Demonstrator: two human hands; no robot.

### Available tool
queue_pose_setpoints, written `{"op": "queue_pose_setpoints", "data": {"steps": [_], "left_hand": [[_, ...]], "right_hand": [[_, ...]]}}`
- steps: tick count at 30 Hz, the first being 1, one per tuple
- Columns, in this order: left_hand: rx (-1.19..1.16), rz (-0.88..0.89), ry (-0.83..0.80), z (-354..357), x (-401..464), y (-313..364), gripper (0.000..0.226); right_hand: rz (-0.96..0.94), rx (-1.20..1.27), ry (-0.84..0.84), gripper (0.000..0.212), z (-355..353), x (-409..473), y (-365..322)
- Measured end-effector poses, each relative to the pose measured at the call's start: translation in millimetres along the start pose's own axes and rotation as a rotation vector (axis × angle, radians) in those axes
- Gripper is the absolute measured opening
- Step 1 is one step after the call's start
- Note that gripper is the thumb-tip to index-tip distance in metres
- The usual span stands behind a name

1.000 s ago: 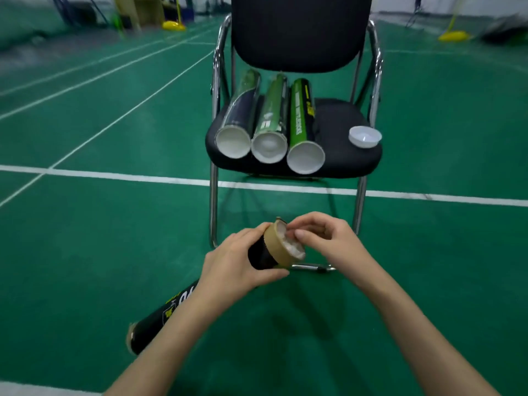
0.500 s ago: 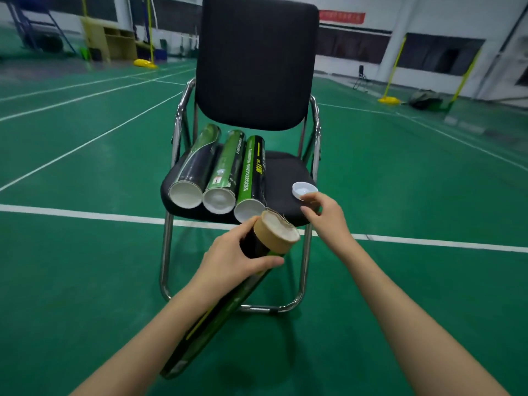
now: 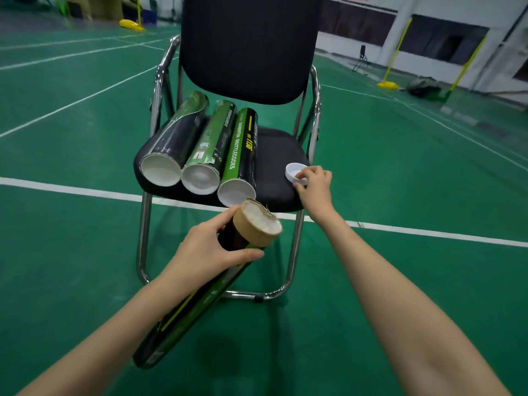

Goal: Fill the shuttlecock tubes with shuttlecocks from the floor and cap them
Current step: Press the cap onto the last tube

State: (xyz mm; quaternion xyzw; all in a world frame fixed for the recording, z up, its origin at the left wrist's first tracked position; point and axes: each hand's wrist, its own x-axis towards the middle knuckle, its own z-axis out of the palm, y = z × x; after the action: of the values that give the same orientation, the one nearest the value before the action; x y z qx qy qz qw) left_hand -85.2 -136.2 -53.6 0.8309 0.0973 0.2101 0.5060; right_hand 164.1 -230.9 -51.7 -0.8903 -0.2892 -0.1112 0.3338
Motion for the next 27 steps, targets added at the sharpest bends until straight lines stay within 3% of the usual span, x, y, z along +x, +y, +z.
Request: {"op": "queue_pose_setpoints", "data": {"steps": [4, 8, 14, 20, 27], "left_hand": [[-0.009, -0.02, 0.01, -2.2, -1.9, -1.1, 0.075], [-0.019, -0.005, 0.041, -8.2, -4.6, 7.9, 0.062], [-0.07, 0.009, 0.056, -15.6, -12.7, 27.4, 0.061], [-0.024, 0.04, 0.061, -18.0, -24.1, 44.1, 0.059], [0.008, 0.024, 0.062, -22.9, -28.1, 55.1, 0.061]], "right_hand": [[0.019, 0.148, 0.046, 0.013, -7.1, -9.6, -15.8], [0.023, 0.402, 0.031, 0.006, -27.4, -46.2, -41.9], [-0.048, 0.802, -0.198, 0.011, -64.3, -113.0, -85.0], [-0.15, 0.838, -0.294, 0.009, -91.6, -133.9, -107.0], [-0.218, 0.593, -0.345, 0.005, -110.8, -143.6, -114.3]]}}
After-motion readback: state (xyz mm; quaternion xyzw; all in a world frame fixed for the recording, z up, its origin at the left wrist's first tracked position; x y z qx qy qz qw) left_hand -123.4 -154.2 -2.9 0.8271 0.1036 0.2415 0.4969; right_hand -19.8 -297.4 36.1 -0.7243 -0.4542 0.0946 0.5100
